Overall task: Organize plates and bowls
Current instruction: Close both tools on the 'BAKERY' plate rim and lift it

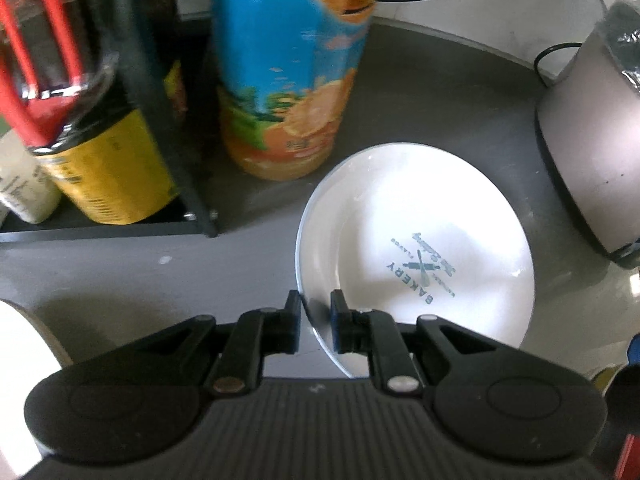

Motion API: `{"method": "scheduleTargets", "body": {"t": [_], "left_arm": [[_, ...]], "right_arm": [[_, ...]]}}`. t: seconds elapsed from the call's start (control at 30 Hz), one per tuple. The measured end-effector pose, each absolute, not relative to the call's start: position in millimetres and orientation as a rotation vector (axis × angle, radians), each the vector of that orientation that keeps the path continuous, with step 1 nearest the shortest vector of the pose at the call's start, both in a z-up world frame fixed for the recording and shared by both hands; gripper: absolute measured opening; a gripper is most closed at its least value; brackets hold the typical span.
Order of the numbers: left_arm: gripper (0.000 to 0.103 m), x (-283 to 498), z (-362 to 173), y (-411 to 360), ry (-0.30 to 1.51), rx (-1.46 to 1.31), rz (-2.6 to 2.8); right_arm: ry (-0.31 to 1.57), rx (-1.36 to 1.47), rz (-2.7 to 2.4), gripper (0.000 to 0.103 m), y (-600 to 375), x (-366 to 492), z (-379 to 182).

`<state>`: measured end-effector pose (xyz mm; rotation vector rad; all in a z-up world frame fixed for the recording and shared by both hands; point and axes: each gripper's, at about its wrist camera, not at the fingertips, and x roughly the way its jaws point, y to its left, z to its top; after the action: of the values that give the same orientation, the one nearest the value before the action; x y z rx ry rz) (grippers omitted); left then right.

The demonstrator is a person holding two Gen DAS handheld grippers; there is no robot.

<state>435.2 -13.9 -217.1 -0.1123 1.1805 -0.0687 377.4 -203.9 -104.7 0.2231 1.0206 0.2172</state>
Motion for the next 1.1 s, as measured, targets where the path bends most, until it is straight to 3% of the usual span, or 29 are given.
{"method": "scheduleTargets", "body": {"t": [0.47, 0.63, 1.1], "left_arm": [[0.014, 430, -215, 26, 1.202, -0.072, -0.049], [0.014, 425, -213, 43, 1.203, -0.063, -0.061], [0.014, 404, -209, 65, 1.213, -0.021, -0.079]], "right_arm": [[1.044, 0.135, 0.204, 0.057, -147, 370, -130], [1.005, 0.047, 0.152, 0.065, -126, 363, -138], [0.956, -0.054, 0.116, 0.064, -105, 356, -155]]}}
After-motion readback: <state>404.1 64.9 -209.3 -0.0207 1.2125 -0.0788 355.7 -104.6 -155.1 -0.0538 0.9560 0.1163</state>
